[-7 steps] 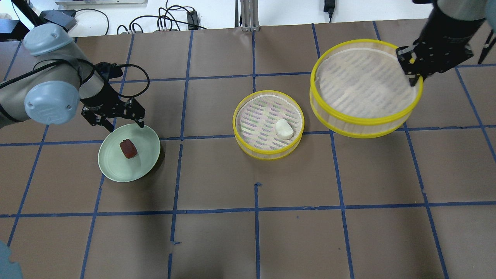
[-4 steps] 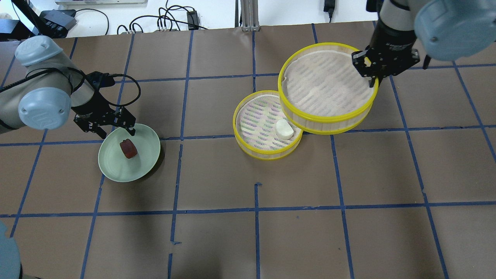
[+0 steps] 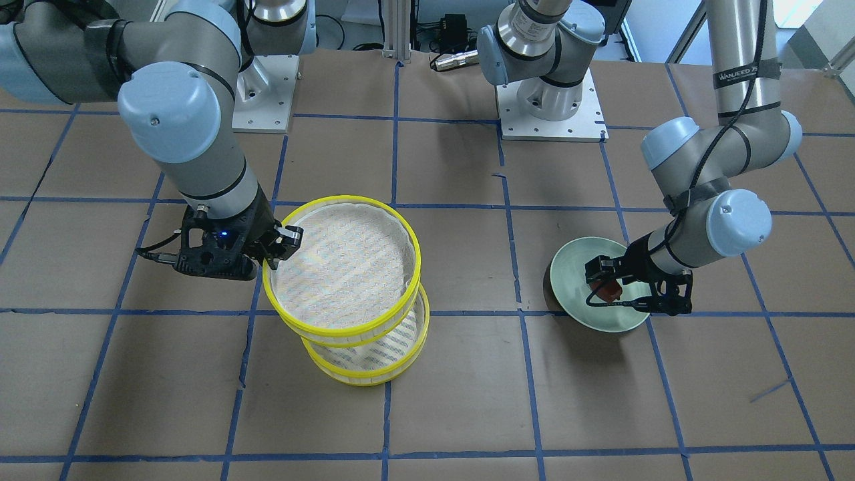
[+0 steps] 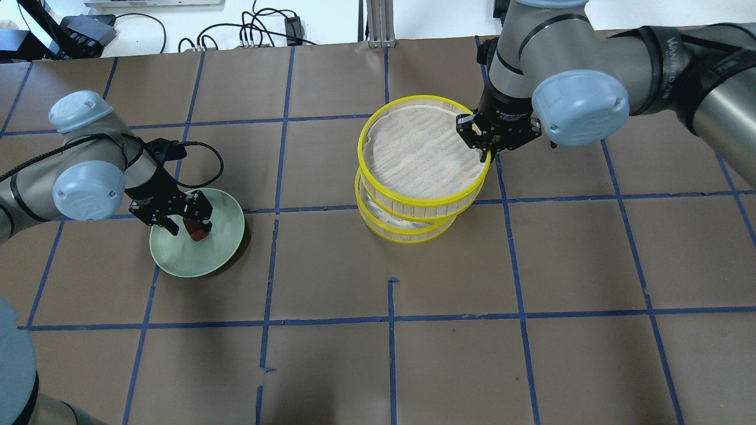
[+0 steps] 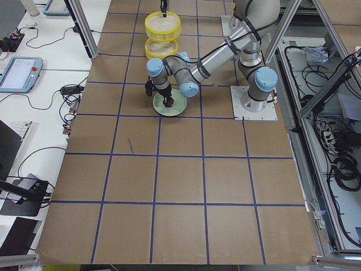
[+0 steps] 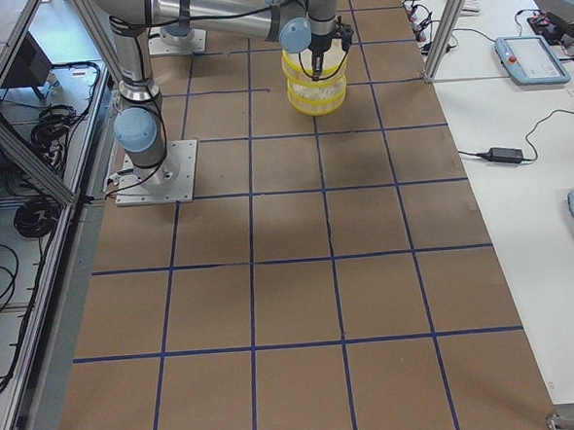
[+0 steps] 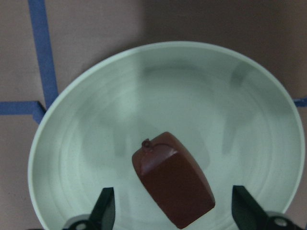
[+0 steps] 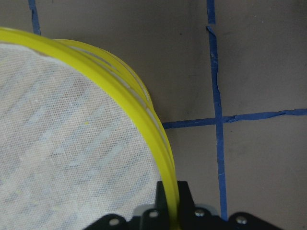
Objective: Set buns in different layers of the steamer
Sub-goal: 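Stack the tier with the right gripper while the left gripper grasps the red bun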
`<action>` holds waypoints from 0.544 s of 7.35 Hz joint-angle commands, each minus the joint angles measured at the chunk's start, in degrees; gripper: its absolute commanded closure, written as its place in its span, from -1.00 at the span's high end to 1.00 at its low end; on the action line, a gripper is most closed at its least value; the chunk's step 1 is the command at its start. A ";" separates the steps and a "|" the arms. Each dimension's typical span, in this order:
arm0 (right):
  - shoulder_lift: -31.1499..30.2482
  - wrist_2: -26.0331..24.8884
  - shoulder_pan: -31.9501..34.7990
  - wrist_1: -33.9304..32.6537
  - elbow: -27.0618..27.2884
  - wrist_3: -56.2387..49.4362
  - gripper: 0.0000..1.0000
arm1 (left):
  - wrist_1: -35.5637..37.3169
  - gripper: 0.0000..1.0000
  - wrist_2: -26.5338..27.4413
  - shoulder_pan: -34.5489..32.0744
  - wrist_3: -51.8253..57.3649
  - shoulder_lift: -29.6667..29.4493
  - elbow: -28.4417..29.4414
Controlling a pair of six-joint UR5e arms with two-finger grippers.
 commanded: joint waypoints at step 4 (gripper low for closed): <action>1.43 -1.55 0.07 -1.66 0.77 -0.11 -0.69 | -3.98 -1.00 0.28 -2.70 -2.02 3.50 6.40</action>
